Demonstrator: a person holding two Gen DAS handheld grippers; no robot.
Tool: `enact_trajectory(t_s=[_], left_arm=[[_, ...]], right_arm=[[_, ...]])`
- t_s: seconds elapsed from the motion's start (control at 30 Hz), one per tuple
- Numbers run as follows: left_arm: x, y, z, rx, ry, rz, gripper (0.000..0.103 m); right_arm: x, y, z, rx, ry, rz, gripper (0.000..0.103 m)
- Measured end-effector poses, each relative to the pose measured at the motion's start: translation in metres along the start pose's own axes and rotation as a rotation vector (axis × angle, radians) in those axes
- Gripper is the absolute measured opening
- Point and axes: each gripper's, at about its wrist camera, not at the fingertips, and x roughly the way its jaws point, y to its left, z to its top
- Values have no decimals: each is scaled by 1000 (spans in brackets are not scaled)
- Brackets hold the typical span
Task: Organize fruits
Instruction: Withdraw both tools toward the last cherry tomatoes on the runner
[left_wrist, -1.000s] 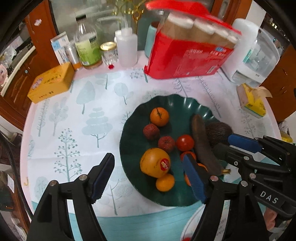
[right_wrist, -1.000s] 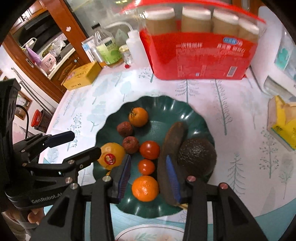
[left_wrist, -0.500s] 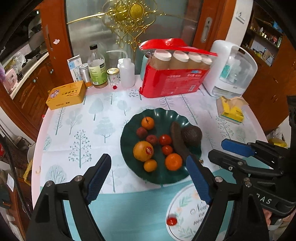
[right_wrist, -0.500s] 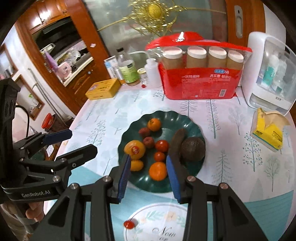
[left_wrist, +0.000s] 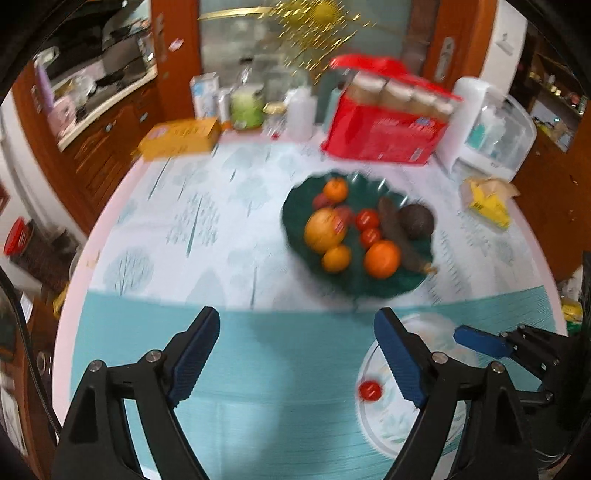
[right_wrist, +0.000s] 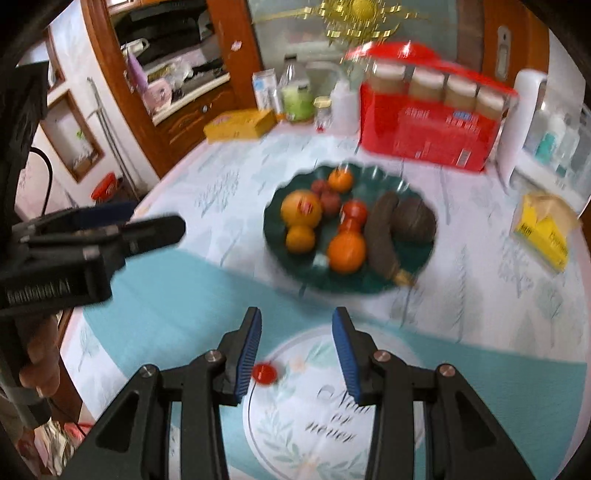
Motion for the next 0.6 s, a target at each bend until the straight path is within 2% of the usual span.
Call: enact_trajectory(t_s=[0.17,0.27,0.6], left_arm=[[32,12,-44,-34,91,41,85],[46,17,-68,-59,144,40,85],[65,30,-100,-121,201,29,85]], right_arm=[[35,4,-34,24,91,11,40],[47,6,-47,50,120,29,40],[71,19,-60,30,139,43,40]])
